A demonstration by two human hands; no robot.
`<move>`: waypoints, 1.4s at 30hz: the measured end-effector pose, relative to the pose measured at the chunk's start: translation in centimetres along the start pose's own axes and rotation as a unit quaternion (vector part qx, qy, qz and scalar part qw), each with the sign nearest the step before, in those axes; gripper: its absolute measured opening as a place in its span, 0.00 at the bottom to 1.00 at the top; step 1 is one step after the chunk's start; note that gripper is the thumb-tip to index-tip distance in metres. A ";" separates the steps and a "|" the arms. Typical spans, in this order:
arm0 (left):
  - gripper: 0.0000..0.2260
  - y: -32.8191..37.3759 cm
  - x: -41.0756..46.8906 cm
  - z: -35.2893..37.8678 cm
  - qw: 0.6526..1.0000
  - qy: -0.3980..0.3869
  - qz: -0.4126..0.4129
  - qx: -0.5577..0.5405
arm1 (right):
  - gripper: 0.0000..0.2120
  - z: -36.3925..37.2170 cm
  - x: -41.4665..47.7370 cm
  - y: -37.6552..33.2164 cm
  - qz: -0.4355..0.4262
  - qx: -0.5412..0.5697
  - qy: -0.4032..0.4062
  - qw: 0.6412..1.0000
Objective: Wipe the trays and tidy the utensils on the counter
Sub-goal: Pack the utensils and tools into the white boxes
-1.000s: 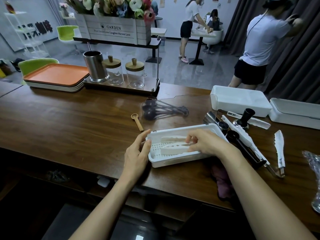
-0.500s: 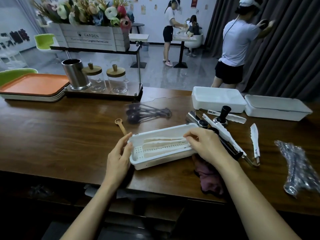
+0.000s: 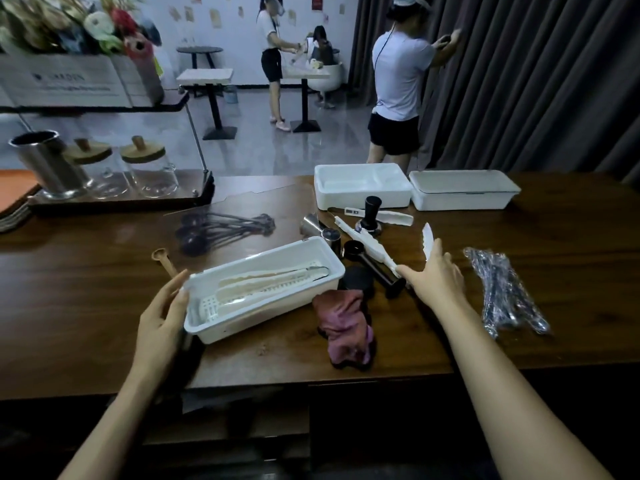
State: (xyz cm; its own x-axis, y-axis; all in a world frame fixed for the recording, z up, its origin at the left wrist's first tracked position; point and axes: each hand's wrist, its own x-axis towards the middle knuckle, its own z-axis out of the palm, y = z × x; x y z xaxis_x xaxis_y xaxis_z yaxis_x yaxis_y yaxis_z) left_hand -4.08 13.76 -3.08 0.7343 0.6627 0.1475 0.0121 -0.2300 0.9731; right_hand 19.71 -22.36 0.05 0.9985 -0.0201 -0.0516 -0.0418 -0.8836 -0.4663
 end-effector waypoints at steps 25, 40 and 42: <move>0.14 -0.7 0.1 -0.4 1.000 0.007 0.001 0.025 | 0.24 -3.8 -1.7 -2.0 -0.092 0.057 0.028 0.994; 0.18 -0.6 -0.1 -0.7 0.998 0.007 -0.001 0.061 | 0.19 1.3 -9.1 -20.3 -0.409 0.205 -0.168 0.873; 0.18 -0.6 -0.1 -0.7 0.998 0.006 -0.003 0.066 | 0.20 2.0 -9.2 -21.4 -0.419 0.214 -0.196 0.860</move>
State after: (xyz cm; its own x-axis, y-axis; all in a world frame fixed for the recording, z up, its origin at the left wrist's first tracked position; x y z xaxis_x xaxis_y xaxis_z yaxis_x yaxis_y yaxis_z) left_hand -4.64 14.32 -3.60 0.7256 0.6730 0.1437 0.1068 -0.3164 0.9426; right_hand 11.39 -2.30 8.78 0.5994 0.7735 0.2057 0.5926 -0.2561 -0.7637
